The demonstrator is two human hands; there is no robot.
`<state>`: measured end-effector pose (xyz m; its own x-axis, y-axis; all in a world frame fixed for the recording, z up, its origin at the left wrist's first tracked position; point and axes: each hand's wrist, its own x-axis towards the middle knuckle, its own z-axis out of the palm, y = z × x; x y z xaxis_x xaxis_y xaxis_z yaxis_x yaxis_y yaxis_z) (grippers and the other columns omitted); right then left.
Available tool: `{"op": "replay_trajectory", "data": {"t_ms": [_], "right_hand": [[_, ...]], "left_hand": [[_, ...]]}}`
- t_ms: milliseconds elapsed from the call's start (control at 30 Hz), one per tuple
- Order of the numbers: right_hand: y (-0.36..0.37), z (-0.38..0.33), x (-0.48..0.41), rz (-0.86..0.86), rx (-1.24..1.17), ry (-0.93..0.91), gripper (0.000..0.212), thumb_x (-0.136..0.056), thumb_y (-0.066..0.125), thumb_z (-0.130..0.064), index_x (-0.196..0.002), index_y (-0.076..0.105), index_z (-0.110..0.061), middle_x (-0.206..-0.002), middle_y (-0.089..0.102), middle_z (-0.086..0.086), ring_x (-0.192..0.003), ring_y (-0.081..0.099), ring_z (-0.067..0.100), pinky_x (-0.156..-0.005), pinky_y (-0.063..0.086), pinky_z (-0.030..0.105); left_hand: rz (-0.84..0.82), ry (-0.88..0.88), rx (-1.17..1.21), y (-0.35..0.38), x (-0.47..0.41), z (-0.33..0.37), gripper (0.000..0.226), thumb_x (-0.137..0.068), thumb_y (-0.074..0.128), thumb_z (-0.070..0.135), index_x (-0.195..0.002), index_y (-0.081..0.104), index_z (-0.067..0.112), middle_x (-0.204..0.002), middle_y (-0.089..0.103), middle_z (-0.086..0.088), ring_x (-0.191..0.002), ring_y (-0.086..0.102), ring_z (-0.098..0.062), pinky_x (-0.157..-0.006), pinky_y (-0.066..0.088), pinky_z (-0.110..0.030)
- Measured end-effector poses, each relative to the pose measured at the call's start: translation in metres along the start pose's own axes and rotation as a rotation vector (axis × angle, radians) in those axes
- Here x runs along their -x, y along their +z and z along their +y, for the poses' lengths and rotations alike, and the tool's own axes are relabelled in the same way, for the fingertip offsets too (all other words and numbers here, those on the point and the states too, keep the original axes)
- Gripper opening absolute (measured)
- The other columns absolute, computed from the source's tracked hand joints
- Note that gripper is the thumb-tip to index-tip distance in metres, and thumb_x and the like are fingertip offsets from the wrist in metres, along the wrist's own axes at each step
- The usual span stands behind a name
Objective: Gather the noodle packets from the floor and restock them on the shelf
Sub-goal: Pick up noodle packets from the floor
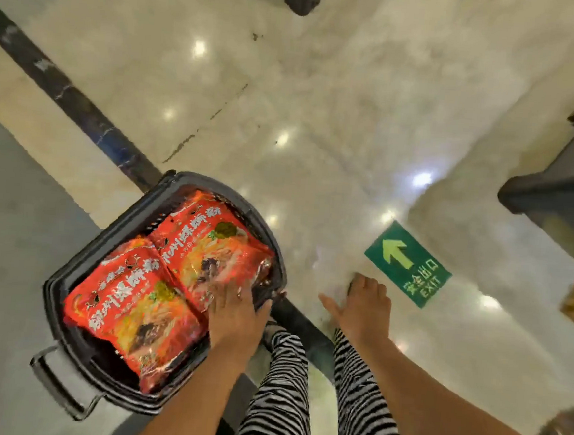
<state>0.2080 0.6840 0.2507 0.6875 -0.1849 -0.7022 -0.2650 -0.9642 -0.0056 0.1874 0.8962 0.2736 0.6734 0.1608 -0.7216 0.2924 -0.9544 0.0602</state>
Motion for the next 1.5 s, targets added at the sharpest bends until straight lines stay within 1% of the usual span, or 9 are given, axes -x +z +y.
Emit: {"op": "replay_trajectory", "data": {"t_ms": [133,233,300,400,433,567,900,1300,1500], "right_hand": [[-0.01,0.093,0.011,0.024,-0.081,0.2,0.087,-0.084,0.038,-0.078,-0.139,0.04,-0.011,-0.134,0.052,0.015,-0.124,0.047,0.033,-0.099,0.042,0.042],[-0.006,0.171,0.02,0.06,-0.216,0.326,0.085,-0.084,0.042,-0.077,-0.14,0.038,-0.013,-0.135,0.05,0.013,-0.124,0.046,0.03,-0.099,0.041,0.04],[0.0,0.221,0.026,0.055,-0.286,0.394,0.084,-0.085,0.043,-0.076,-0.14,0.039,-0.012,-0.133,0.051,0.012,-0.123,0.046,0.03,-0.098,0.041,0.04],[0.013,0.295,0.034,0.031,-0.394,0.489,0.083,-0.086,0.045,-0.074,-0.14,0.039,-0.011,-0.133,0.05,0.012,-0.123,0.045,0.03,-0.098,0.04,0.039],[0.017,0.321,0.036,0.022,-0.435,0.512,0.084,-0.086,0.044,-0.074,-0.141,0.038,-0.011,-0.134,0.049,0.012,-0.124,0.044,0.03,-0.099,0.039,0.038],[0.029,0.432,0.053,-0.01,-0.538,0.603,0.086,-0.088,0.039,-0.074,-0.145,0.032,-0.01,-0.139,0.045,0.013,-0.129,0.04,0.03,-0.102,0.037,0.038],[0.05,0.657,0.099,0.059,-0.707,0.917,0.083,-0.088,0.034,-0.076,-0.137,0.038,-0.009,-0.129,0.05,0.014,-0.121,0.044,0.03,-0.099,0.038,0.036],[0.107,0.844,0.054,0.051,-0.997,1.096,0.089,-0.087,0.042,-0.074,-0.145,0.031,-0.007,-0.143,0.043,0.018,-0.131,0.039,0.034,-0.107,0.032,0.04],[0.195,0.94,-0.047,0.136,-1.089,1.082,0.087,-0.084,0.05,-0.073,-0.136,0.038,-0.004,-0.132,0.049,0.019,-0.122,0.045,0.037,-0.101,0.039,0.044]], "left_hand": [[-0.089,0.272,-0.173,0.002,0.003,0.091,0.071,-0.102,0.029,0.057,-0.158,0.011,0.018,-0.166,0.006,-0.012,-0.153,0.006,-0.027,-0.123,0.007,-0.041],[-0.121,0.413,-0.281,0.014,0.005,0.165,0.071,-0.102,0.03,0.057,-0.158,0.008,0.021,-0.166,0.002,-0.011,-0.153,0.004,-0.027,-0.123,0.006,-0.041],[-0.13,0.502,-0.362,0.026,0.012,0.217,0.07,-0.101,0.032,0.057,-0.157,0.018,0.018,-0.165,0.011,-0.015,-0.152,0.013,-0.031,-0.122,0.014,-0.043],[-0.08,0.629,-0.417,0.057,0.023,0.294,0.076,-0.09,0.033,0.061,-0.143,0.05,0.008,-0.148,0.044,-0.025,-0.135,0.045,-0.042,-0.108,0.039,-0.051],[-0.067,0.671,-0.451,0.069,0.028,0.319,0.078,-0.09,0.031,0.062,-0.142,0.051,0.007,-0.147,0.045,-0.026,-0.134,0.047,-0.042,-0.107,0.041,-0.051],[-0.209,0.724,-0.652,0.123,0.066,0.425,0.072,-0.101,0.029,0.058,-0.157,0.014,0.017,-0.165,0.012,-0.013,-0.151,0.014,-0.028,-0.121,0.015,-0.038],[-0.223,1.068,-0.823,0.233,0.171,0.664,0.075,-0.101,0.027,0.061,-0.158,0.006,0.018,-0.166,0.0,-0.012,-0.153,0.003,-0.027,-0.122,0.005,-0.039],[-0.172,1.11,-1.1,0.341,0.148,0.852,0.078,-0.098,0.028,0.065,-0.159,0.009,0.02,-0.166,-0.001,-0.014,-0.153,0.004,-0.028,-0.123,0.01,-0.041],[-0.05,1.173,-0.982,0.467,0.064,0.946,0.078,-0.096,0.041,0.062,-0.155,0.022,0.014,-0.164,0.012,-0.018,-0.151,0.014,-0.033,-0.119,0.018,-0.043]]}}
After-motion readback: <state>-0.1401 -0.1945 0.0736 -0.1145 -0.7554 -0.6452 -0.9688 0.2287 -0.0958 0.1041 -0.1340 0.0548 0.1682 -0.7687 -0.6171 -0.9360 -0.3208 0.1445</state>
